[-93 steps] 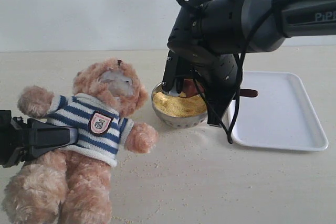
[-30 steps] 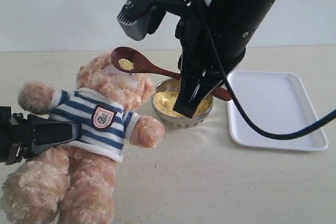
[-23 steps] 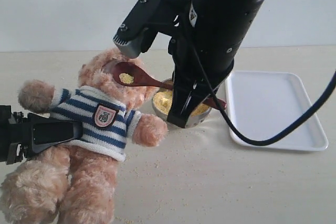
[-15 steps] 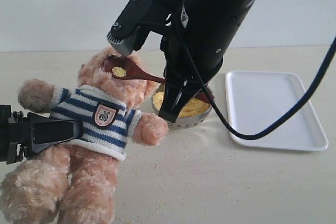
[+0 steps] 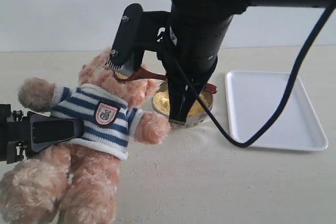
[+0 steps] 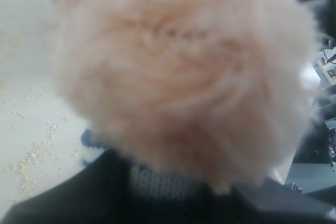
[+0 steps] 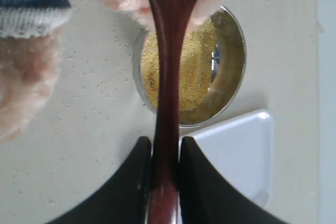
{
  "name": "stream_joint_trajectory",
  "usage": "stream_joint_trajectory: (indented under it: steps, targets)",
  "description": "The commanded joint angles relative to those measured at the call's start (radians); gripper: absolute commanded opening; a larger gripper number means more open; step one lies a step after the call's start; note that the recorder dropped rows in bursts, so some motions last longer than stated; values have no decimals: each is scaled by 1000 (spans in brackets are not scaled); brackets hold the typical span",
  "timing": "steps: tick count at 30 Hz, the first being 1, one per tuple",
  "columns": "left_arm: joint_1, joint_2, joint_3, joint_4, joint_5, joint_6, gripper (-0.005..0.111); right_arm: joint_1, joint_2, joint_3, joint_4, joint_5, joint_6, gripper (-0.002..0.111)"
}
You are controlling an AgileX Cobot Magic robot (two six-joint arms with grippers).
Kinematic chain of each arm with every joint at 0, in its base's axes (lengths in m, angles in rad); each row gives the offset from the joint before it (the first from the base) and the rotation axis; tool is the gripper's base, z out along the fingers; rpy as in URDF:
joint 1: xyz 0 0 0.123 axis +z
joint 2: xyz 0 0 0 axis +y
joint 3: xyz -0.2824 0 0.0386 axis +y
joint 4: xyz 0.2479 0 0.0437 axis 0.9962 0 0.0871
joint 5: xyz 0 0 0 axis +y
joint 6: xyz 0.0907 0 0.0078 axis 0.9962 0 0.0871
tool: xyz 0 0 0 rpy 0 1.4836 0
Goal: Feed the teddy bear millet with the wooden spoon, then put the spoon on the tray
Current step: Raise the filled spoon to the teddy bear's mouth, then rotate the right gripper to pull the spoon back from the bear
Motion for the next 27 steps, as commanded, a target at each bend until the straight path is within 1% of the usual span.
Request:
stream_joint_trajectory:
  steps: [1, 8, 13, 17, 19, 22, 27]
  targets:
    - [2, 1, 0, -14, 53, -6, 5, 68, 9, -5, -124, 10, 9, 0]
    - [2, 1, 0, -14, 71, -6, 5, 177, 58, -5, -429, 119, 115, 0]
    - [2, 1, 0, -14, 93, -6, 5, 220, 86, -4, -581, 213, 172, 0]
    - [2, 1, 0, -14, 93, -6, 5, 245, 86, -4, -698, 213, 241, 0]
    - [2, 1, 0, -14, 93, -6, 5, 249, 86, -4, -726, 213, 253, 0]
    - [2, 1, 0, -14, 93, -6, 5, 249, 86, 6, -690, 213, 253, 0]
    - [2, 1, 0, -14, 93, -6, 5, 250, 86, 112, -715, 213, 268, 0]
